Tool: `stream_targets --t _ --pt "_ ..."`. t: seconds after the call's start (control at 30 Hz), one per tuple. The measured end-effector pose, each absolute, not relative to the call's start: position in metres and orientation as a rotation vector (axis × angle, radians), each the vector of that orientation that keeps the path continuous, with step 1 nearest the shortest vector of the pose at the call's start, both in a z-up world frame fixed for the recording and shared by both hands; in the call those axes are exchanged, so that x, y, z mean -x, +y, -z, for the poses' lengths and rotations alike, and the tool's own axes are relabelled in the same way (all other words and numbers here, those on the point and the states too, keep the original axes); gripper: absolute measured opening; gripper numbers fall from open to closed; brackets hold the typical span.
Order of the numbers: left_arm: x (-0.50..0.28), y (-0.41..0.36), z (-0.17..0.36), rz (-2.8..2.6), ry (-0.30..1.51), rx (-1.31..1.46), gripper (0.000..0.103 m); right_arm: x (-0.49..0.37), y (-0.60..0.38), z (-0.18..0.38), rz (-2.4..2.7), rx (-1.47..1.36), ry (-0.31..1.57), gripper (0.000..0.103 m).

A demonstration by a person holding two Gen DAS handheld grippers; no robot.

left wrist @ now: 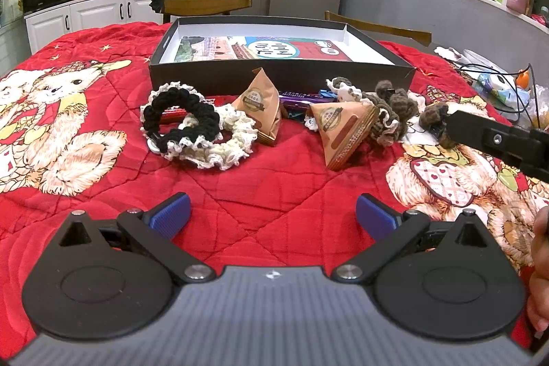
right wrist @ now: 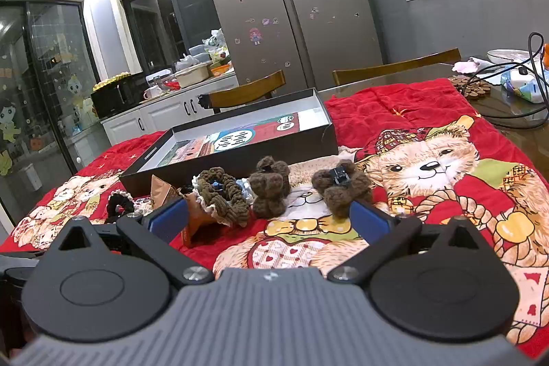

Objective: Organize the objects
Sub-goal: 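Move both tools toward the snacks and crocheted bears beside the box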

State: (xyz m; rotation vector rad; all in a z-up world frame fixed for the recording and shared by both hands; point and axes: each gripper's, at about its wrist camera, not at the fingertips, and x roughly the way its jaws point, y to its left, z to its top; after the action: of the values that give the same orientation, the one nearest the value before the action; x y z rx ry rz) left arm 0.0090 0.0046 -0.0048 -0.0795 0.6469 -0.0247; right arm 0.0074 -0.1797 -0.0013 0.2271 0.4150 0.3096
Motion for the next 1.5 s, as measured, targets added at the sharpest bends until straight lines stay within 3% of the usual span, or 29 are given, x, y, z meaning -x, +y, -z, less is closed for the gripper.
stream_targets --t 1.5 --pt "-0.008 -0.003 -0.001 0.168 0.633 0.122 0.103 -0.005 -0.185 -0.007 -0.276 -0.208 0.341 0.103"
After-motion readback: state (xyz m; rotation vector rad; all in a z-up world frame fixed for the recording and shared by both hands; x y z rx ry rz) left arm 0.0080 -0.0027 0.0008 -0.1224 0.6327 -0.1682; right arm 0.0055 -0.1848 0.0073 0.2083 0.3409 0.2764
